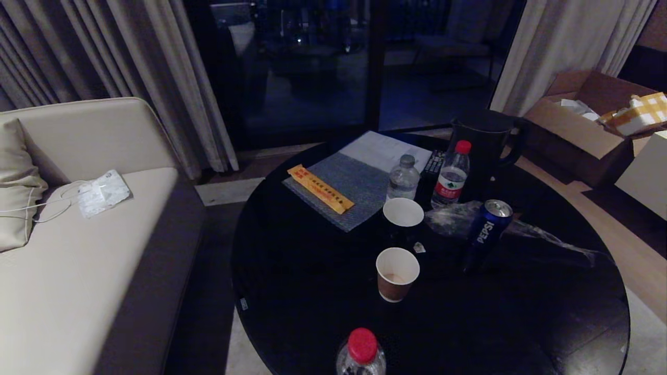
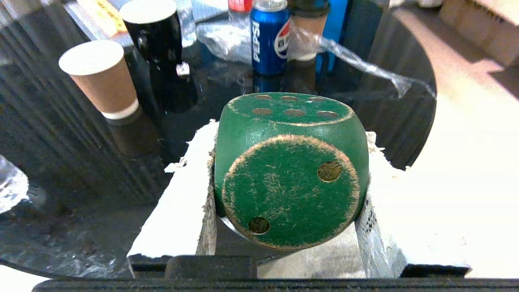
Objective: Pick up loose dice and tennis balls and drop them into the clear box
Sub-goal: Put the toys in the box
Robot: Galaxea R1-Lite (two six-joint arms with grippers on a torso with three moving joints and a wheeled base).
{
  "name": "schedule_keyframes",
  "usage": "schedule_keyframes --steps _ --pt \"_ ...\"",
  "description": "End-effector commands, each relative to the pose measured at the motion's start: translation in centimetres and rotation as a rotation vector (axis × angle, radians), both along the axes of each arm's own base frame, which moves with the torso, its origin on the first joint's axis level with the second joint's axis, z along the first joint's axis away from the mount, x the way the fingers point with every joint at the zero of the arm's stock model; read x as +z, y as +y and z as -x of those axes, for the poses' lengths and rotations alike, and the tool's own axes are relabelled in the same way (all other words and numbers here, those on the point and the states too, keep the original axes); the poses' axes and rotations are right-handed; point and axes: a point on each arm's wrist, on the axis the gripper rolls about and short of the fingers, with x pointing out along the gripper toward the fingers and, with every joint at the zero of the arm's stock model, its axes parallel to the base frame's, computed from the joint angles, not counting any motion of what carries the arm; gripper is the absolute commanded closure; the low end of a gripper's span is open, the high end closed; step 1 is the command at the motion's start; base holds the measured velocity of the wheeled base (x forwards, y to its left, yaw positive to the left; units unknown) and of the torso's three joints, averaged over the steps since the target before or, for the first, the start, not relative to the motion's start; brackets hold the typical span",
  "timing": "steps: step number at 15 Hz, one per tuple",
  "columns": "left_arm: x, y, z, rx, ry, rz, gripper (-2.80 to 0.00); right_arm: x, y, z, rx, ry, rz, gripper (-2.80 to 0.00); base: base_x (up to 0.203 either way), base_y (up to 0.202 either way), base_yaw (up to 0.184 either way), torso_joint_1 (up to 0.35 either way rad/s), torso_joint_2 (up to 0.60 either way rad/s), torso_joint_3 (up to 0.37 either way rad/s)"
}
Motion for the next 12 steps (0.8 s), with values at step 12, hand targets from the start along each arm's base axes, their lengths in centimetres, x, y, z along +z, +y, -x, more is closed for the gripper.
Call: schedule_keyframes --steps 12 --pt "0.00 0.00 0.00 0.000 -0.001 -0.001 0.00 -0.25 0.00 -0.08 0.002 0.010 0.001 0.00 0.000 0.000 0.000 0.002 0.00 0.163"
